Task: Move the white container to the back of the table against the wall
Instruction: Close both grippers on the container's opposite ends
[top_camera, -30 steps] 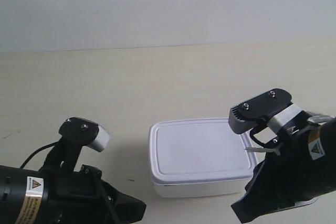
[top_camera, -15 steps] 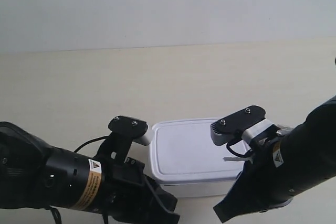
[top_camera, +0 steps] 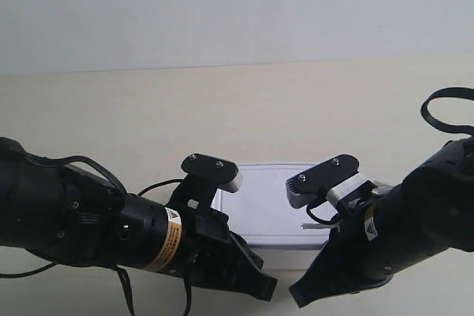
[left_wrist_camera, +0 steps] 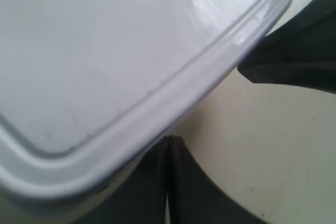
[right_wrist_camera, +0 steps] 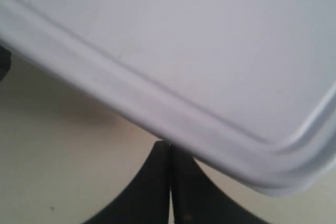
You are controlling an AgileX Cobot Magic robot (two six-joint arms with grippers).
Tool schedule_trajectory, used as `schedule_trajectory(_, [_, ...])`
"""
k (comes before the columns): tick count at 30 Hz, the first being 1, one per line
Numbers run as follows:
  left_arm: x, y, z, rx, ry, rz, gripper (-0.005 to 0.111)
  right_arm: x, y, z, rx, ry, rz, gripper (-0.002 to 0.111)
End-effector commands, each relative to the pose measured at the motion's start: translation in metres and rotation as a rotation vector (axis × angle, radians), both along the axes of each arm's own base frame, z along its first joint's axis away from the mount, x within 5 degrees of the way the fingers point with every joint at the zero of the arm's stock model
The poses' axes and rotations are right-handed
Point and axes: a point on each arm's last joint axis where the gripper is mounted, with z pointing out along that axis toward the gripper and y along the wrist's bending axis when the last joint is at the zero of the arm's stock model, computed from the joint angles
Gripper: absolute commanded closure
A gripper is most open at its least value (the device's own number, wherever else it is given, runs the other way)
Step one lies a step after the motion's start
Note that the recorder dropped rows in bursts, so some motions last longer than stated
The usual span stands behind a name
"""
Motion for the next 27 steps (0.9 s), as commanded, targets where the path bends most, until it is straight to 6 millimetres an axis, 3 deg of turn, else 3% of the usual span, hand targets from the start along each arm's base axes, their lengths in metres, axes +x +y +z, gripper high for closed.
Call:
schedule_trajectory(1, [0.007, 0.001, 0.000, 0.051, -0.033, 0.038, 0.107, 0.004, 0.001, -0.001, -0.008, -0.038, -0.004, 0.108])
schedule_trajectory(16, [0.013, 0.007, -0.001, 0.131, -0.076, 0.081, 0.107, 0.010, 0.004, 0.001, 0.015, -0.102, 0.009, 0.108])
schedule_trajectory(27, [0.020, 0.001, 0.007, 0.115, -0.116, 0.064, 0.107, 0.015, 0.000, 0.003, -0.025, -0.165, -0.002, 0.108])
